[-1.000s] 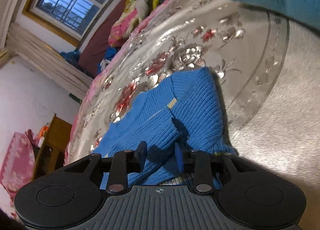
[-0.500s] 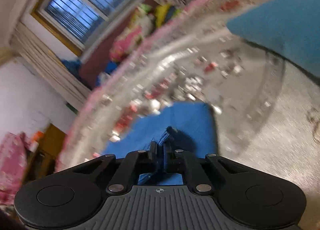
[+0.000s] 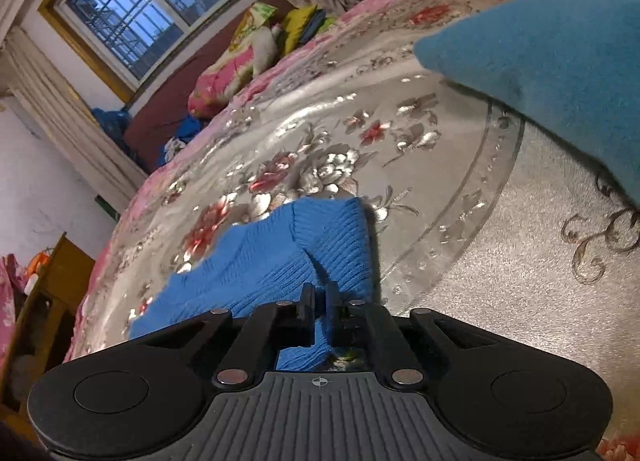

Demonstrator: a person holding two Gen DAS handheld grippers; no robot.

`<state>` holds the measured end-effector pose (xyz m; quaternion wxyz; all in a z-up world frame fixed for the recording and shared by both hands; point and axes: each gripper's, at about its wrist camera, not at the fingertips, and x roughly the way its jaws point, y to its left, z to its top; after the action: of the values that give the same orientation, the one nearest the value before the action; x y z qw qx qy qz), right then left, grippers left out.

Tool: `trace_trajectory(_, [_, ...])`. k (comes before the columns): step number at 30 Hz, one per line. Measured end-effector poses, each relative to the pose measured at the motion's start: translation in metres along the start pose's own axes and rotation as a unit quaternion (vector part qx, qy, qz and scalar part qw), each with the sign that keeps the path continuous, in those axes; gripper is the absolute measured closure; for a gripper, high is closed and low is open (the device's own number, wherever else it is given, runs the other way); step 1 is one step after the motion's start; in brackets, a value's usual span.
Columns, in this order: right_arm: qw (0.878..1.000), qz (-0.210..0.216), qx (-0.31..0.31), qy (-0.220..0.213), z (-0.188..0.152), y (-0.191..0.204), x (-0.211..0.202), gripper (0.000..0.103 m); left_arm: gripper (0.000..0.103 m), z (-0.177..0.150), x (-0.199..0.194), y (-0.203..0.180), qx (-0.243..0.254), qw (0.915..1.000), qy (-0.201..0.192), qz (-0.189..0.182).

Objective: Fold small clothes

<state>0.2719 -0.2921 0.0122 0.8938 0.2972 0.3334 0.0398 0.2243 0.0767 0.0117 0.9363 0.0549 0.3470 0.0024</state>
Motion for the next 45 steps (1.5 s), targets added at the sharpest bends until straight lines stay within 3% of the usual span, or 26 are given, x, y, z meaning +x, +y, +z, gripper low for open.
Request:
trace_trajectory(5, [1.000,0.006,0.009,-0.011,0.003,-0.002,-0.010,0.092,0.025,0.002,-0.006,-0.004,0.013,0.9999,-0.008,-0.001])
trace_trajectory(9, [1.000,0.018,-0.021,-0.011,0.005,0.012,-0.010,0.092,0.025,0.006,-0.007,-0.006,0.010,0.9998,-0.015,-0.006])
trace_trajectory(15, [0.995,0.038,-0.091,0.028,0.002,0.046,0.016,0.092,0.025,0.017,0.003,-0.010,0.002,0.9997,-0.023,-0.011])
trace_trajectory(20, [0.992,-0.001,-0.100,0.077,-0.005,0.046,0.038,0.092,0.024,0.017,0.018,-0.008,-0.011,0.9998,0.001,-0.018])
trace_trajectory(25, [0.989,0.007,-0.124,0.074,-0.009,0.048,0.005,0.091,0.024,0.008,0.004,0.000,-0.023,0.9995,0.008,-0.022])
trace_trajectory(35, [0.983,0.028,-0.162,0.083,-0.036,0.039,-0.095,0.090,0.024,-0.039,-0.069,0.016,-0.019,0.9990,0.014,-0.039])
trace_trajectory(45, [0.978,0.009,-0.161,0.136,-0.079,0.007,-0.160,0.086,0.024,-0.097,-0.119,0.030,-0.046,0.9960,0.058,-0.050])
